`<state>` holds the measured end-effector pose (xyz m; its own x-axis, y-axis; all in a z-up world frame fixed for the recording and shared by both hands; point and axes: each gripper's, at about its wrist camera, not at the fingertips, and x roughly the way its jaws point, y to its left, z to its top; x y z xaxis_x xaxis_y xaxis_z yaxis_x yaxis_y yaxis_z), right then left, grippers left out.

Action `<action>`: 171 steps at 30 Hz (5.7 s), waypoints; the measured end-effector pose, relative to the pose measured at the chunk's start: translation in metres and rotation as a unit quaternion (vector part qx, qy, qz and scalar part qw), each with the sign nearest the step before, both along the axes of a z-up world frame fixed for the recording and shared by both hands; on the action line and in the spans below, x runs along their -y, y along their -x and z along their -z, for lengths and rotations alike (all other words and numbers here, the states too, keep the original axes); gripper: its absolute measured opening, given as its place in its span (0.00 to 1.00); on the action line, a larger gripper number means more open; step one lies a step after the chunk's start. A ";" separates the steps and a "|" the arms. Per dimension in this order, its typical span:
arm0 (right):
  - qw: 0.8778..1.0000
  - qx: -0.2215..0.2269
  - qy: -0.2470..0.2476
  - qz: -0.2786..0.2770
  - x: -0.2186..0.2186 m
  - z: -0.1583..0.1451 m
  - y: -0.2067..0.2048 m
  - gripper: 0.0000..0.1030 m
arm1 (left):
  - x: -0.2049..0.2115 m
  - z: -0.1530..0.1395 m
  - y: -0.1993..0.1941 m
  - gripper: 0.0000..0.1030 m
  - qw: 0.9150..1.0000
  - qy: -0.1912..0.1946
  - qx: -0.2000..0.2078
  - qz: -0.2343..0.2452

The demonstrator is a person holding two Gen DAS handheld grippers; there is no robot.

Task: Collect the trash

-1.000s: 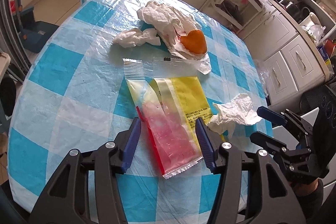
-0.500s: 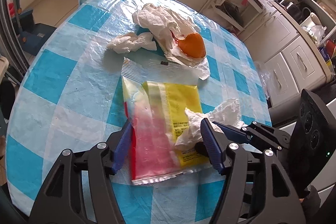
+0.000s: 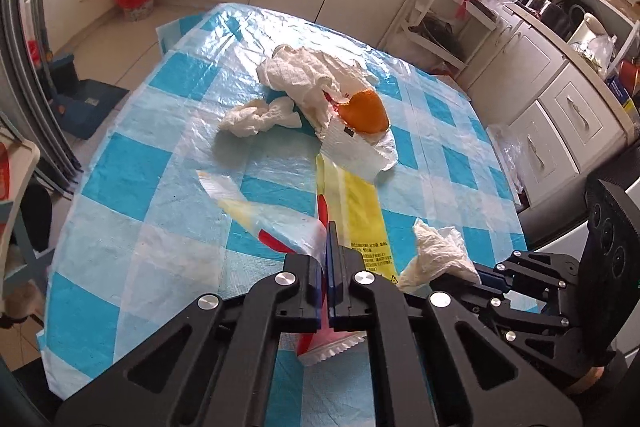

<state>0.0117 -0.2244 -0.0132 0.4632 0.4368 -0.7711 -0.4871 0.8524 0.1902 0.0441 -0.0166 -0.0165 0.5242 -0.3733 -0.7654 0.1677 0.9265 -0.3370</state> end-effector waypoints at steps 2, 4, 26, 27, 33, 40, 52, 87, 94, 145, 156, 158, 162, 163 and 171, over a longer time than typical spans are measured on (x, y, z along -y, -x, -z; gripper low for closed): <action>1.000 0.000 0.001 0.013 0.009 -0.002 0.001 0.11 | 0.002 -0.007 0.004 0.02 1.000 -0.016 0.016 0.004; 1.000 -0.002 0.002 0.025 0.020 -0.004 0.004 0.11 | 0.004 -0.014 0.009 0.02 0.999 -0.030 0.031 0.008; 0.998 0.010 -0.017 0.068 0.051 -0.022 0.016 0.11 | 0.013 -0.044 0.030 0.02 0.994 -0.042 0.102 0.022; 0.997 0.010 -0.020 0.070 0.053 -0.022 0.016 0.11 | 0.014 -0.045 0.031 0.02 0.993 -0.042 0.105 0.024; 0.996 0.013 -0.034 0.082 0.064 -0.029 0.019 0.11 | 0.021 -0.046 0.034 0.02 0.992 -0.042 0.111 0.030; 0.994 0.014 -0.052 0.095 0.076 -0.033 0.021 0.11 | 0.029 -0.045 0.036 0.02 0.992 -0.043 0.113 0.035; 0.993 0.011 -0.062 0.101 0.080 -0.032 0.020 0.11 | 0.034 -0.045 0.035 0.02 0.992 -0.044 0.115 0.040; 0.846 -0.080 -0.197 0.489 0.319 0.031 0.073 0.50 | 0.257 -0.052 0.077 0.02 0.973 0.025 0.086 0.212; 0.842 0.099 -0.190 0.495 0.319 -0.062 0.104 0.70 | 0.308 -0.029 0.082 0.02 0.969 -0.007 0.073 0.236; 0.944 0.069 -0.092 0.310 0.161 -0.073 0.012 0.87 | 0.006 -0.046 0.018 0.87 0.992 -0.071 0.059 -0.089; 0.972 0.018 -0.046 0.232 0.087 -0.039 -0.024 0.87 | 0.037 -0.019 -0.094 0.87 0.988 -0.138 0.052 -0.045; 0.973 0.014 -0.038 0.227 0.084 -0.036 -0.023 0.87 | 0.052 -0.014 -0.114 0.87 0.981 -0.177 0.067 -0.029; 0.973 0.009 -0.030 0.227 0.085 -0.034 -0.023 0.87 | 0.078 -0.005 -0.143 0.84 0.972 -0.216 0.090 0.018; 0.973 0.008 -0.029 0.228 0.086 -0.034 -0.023 0.87 | 0.080 -0.003 -0.147 0.69 0.974 -0.210 0.083 0.027; 0.974 0.014 -0.040 0.222 0.080 -0.042 -0.030 0.87 | 0.058 0.005 -0.118 0.10 0.986 -0.146 0.005 0.075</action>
